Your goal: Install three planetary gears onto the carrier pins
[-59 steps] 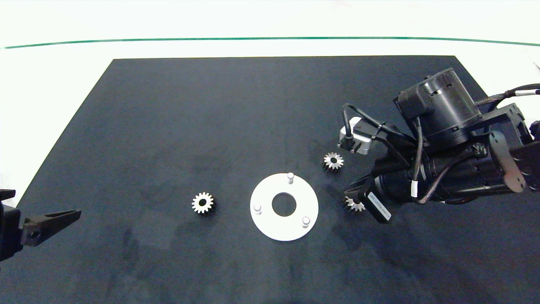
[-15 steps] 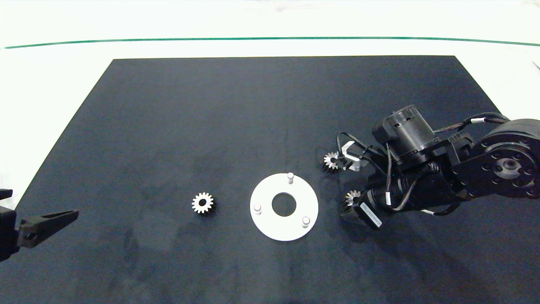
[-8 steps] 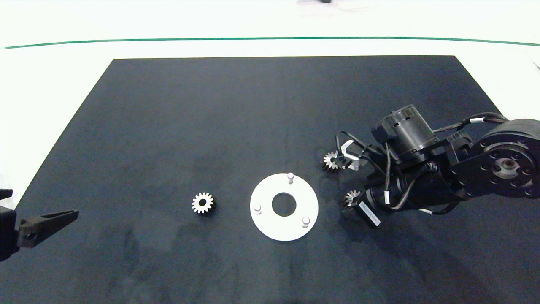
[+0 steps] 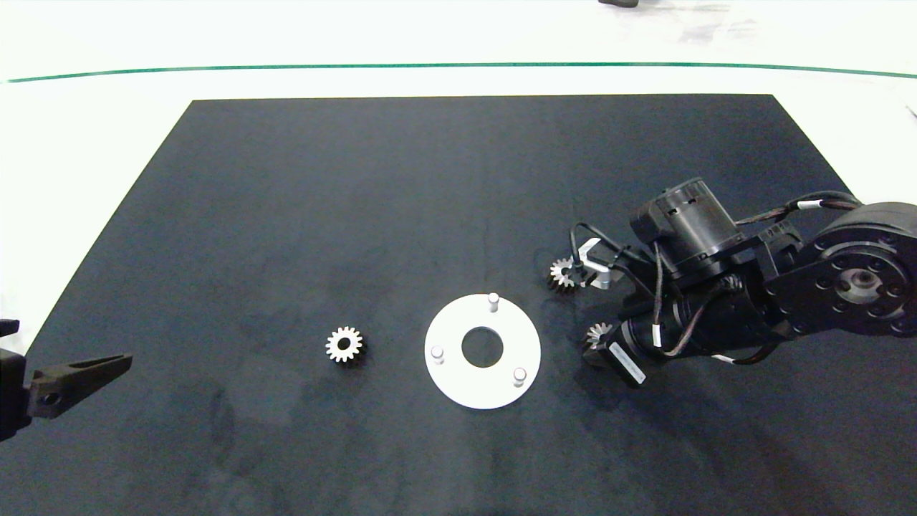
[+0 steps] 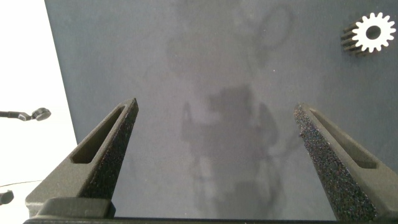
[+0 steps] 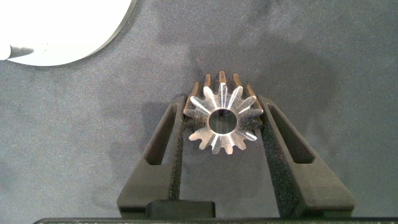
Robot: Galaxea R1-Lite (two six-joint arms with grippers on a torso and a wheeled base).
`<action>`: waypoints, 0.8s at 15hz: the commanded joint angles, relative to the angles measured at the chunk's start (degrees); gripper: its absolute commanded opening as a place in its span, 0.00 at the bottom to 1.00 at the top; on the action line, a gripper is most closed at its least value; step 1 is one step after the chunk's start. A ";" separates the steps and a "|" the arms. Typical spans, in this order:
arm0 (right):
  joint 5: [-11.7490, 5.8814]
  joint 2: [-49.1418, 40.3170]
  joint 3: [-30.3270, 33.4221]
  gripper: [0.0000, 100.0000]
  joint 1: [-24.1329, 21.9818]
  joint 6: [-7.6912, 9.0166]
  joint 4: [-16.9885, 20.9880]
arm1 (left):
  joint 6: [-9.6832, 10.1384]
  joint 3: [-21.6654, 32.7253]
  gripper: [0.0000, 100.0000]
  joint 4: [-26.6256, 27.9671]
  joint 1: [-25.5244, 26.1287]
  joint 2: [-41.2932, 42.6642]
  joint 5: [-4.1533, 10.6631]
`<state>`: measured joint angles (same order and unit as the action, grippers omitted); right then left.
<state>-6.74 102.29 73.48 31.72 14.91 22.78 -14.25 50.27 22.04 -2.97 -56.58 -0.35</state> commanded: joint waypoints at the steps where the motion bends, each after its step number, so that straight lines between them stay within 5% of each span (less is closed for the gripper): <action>1: -0.03 0.10 -0.01 0.37 0.18 0.12 0.16 | -0.08 0.00 1.00 0.11 -0.01 0.06 0.00; 5: -0.91 0.19 -0.01 0.28 0.36 0.12 0.07 | -0.08 -0.09 1.00 0.11 0.25 0.06 0.00; 12: -0.99 0.10 0.34 0.28 1.68 -0.85 0.07 | -0.08 -0.09 1.00 0.20 0.25 0.15 0.00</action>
<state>-7.68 102.40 73.68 33.12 13.95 22.78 -14.25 50.19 22.05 -2.69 -56.44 -0.35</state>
